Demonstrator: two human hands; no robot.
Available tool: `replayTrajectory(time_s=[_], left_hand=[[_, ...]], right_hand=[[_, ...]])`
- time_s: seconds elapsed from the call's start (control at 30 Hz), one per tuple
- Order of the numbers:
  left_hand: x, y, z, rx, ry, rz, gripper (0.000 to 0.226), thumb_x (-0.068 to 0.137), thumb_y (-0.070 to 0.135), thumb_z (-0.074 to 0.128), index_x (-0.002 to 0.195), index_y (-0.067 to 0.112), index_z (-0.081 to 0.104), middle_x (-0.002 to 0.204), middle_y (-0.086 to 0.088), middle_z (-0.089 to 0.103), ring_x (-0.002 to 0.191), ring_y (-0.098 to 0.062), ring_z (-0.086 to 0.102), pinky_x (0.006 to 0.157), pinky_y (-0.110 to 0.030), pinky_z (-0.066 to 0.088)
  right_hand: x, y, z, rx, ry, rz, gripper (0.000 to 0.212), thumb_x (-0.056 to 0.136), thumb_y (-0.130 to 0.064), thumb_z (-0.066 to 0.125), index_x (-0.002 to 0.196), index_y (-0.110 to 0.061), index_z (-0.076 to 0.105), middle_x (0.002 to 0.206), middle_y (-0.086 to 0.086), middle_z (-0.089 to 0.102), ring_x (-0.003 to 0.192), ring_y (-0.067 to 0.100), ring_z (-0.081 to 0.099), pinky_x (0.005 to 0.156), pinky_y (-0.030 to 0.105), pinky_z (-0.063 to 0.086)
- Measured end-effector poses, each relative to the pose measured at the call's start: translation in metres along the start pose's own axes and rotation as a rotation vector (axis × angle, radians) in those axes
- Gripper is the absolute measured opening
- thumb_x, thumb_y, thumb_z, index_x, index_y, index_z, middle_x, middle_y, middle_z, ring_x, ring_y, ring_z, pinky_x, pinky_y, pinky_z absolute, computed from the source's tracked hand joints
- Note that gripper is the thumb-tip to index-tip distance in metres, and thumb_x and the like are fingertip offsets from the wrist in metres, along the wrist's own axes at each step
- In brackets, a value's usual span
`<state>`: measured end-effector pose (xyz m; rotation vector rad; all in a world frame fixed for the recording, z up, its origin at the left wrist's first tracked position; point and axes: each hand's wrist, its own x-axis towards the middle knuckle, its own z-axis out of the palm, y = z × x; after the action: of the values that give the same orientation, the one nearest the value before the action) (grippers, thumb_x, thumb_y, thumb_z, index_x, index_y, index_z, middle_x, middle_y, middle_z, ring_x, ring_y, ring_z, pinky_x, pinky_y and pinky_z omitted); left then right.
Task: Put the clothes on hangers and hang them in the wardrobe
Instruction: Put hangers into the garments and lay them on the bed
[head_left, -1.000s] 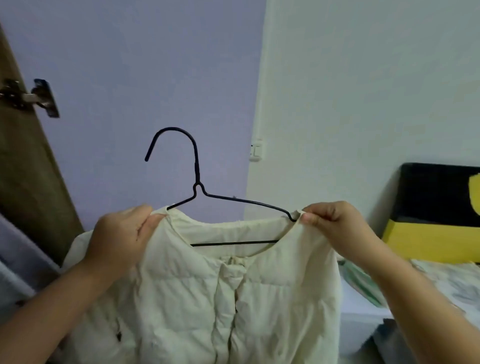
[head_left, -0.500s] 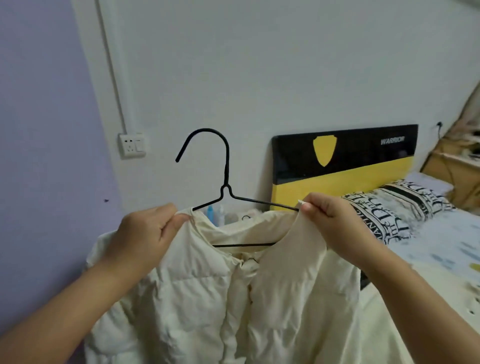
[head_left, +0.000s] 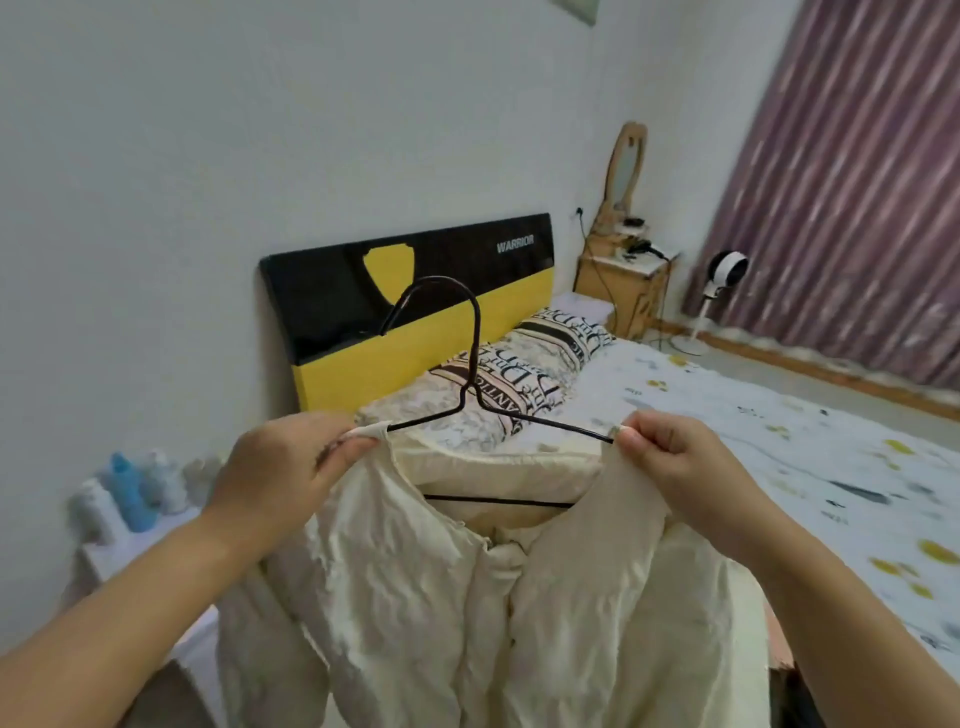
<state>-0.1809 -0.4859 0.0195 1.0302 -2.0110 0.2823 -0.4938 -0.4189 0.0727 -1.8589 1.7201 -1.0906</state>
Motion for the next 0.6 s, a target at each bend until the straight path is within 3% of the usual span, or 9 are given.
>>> replayTrajectory(time_s=[0.13,0.23,0.33,0.43,0.5,0.6], left_hand=[[0.043,0.034,0.053,-0.139,-0.007,0.086,0.034,0.094,0.054,0.029,0.067,0.034,0.03,0.052,0.019,0.022,0.055,-0.008,0.028,0.048,-0.013,0.024],[0.074,0.048,0.092,-0.197,-0.033,0.091,0.054,0.094,0.056,0.028,0.058,0.018,0.043,0.049,0.013,0.033,0.051,-0.012,0.033,0.045,-0.019,0.025],[0.107,0.057,0.133,-0.232,-0.013,0.139,0.07,0.093,0.057,0.026,0.059,0.005,0.059,0.048,0.0,0.048,0.048,-0.013,0.043,0.046,-0.024,0.028],[0.142,0.065,0.169,-0.31,0.006,0.18,0.068,0.094,0.056,0.027,0.054,0.006,0.051,0.046,0.005,0.038,0.043,-0.017,0.039,0.044,-0.021,0.024],[0.164,0.066,0.193,-0.358,-0.003,0.193,0.065,0.094,0.055,0.027,0.051,0.009,0.043,0.047,0.009,0.028,0.042,-0.016,0.033,0.045,-0.016,0.022],[0.194,0.063,0.233,-0.431,-0.033,0.206,0.061,0.093,0.057,0.027,0.051,0.013,0.038,0.046,0.012,0.021,0.043,-0.016,0.03,0.045,-0.016,0.021]], right_hand=[[-0.003,0.034,-0.046,-0.005,0.066,0.089,0.03,0.094,-0.014,0.051,0.065,-0.008,0.053,0.051,-0.012,0.042,0.051,0.004,0.036,0.056,0.029,0.027],[-0.001,0.051,-0.076,0.029,0.103,0.164,0.019,0.092,-0.016,0.055,0.075,-0.007,0.059,0.066,0.005,0.048,0.064,0.016,0.041,0.063,0.032,0.031],[0.008,0.062,-0.101,0.094,0.145,0.23,0.009,0.087,-0.011,0.06,0.079,-0.011,0.064,0.072,0.006,0.056,0.069,0.016,0.049,0.067,0.034,0.037],[0.024,0.074,-0.118,0.033,0.224,0.278,0.023,0.087,0.001,0.052,0.081,-0.015,0.067,0.068,-0.005,0.063,0.068,0.009,0.055,0.064,0.024,0.043],[0.038,0.084,-0.126,-0.135,0.252,0.281,0.034,0.086,0.007,0.048,0.082,-0.021,0.067,0.072,-0.009,0.066,0.07,0.006,0.057,0.066,0.019,0.044],[0.061,0.101,-0.131,-0.358,0.26,0.311,0.03,0.086,0.003,0.05,0.086,-0.023,0.065,0.08,-0.012,0.066,0.08,0.005,0.058,0.066,0.008,0.039]])
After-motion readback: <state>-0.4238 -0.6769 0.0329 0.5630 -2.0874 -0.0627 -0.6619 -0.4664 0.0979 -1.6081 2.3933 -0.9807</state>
